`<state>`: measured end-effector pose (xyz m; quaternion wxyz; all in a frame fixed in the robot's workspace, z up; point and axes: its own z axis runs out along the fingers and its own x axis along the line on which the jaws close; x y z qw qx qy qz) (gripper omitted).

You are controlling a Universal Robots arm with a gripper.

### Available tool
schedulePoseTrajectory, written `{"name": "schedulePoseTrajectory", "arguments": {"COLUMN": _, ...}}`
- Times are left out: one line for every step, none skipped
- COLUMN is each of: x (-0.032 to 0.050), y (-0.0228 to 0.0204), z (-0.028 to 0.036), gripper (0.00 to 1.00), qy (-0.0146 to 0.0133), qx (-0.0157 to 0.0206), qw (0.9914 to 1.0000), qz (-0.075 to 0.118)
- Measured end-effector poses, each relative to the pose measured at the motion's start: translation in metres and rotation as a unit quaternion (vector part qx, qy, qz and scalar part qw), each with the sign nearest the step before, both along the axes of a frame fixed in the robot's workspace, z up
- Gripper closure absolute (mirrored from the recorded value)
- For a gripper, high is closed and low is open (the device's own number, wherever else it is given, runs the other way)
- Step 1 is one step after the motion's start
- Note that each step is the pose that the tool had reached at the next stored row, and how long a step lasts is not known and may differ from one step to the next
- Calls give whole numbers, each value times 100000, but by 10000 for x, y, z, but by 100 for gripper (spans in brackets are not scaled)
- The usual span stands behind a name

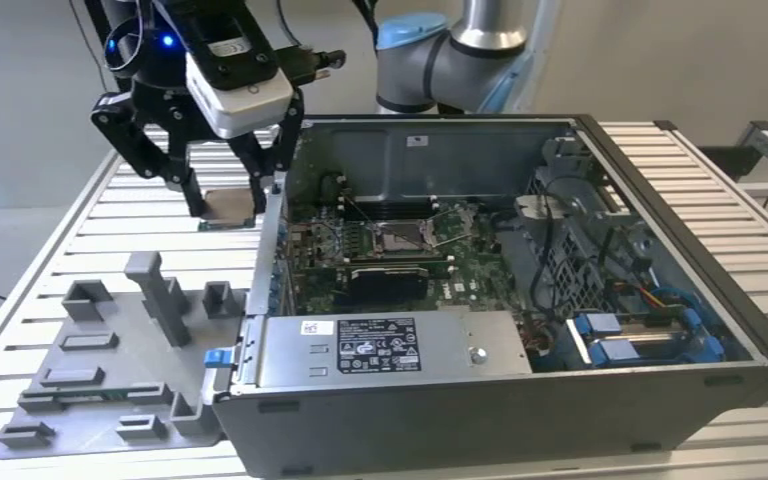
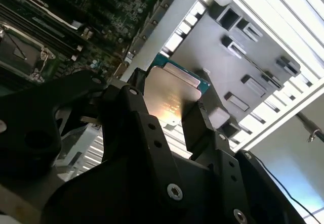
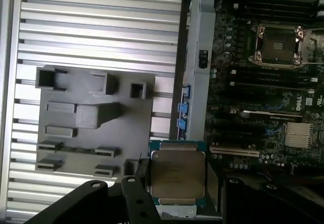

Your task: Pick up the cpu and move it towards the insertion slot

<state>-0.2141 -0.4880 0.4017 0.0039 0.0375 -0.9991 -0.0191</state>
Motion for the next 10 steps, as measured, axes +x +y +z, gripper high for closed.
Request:
{"name": "schedulePoseTrajectory", "arguments": {"x": 44, "y": 0, "z": 0, "gripper": 100, "qy": 29, "qx": 3, "qw": 100000, "qz": 21}}
{"name": "schedulePoseTrajectory", "arguments": {"x": 93, "y": 0, "z": -1, "gripper": 100, "qy": 63, "qx": 5, "qw": 100000, "qz": 43}}
{"name": "schedulePoseTrajectory", "arguments": {"x": 137, "y": 0, "z": 0, "gripper": 100, "qy": 99, "qx": 2, "qw": 100000, "qz": 62}}
{"name": "schedulePoseTrajectory", "arguments": {"x": 178, "y": 0, "z": 0, "gripper": 100, "qy": 123, "qx": 4, "qw": 100000, "qz": 83}}
{"name": "schedulePoseTrajectory", "arguments": {"x": 214, "y": 1, "z": 0, "gripper": 100, "qy": 142, "qx": 7, "qw": 100000, "qz": 107}}
{"name": "schedulePoseTrajectory", "arguments": {"x": 244, "y": 1, "z": 0, "gripper": 100, "qy": 151, "qx": 7, "qw": 100000, "qz": 125}}
{"name": "schedulePoseTrajectory", "arguments": {"x": 270, "y": 2, "z": -1, "gripper": 100, "qy": 151, "qx": 9, "qw": 100000, "qz": 139}}
{"name": "schedulePoseTrajectory", "arguments": {"x": 291, "y": 3, "z": -1, "gripper": 100, "qy": 154, "qx": 8, "qw": 100000, "qz": 148}}
{"name": "schedulePoseTrajectory", "arguments": {"x": 309, "y": 6, "z": -1, "gripper": 100, "qy": 151, "qx": 10, "qw": 100000, "qz": 152}}
{"name": "schedulePoseTrajectory", "arguments": {"x": 324, "y": 9, "z": -1, "gripper": 100, "qy": 152, "qx": 8, "qw": 100000, "qz": 155}}
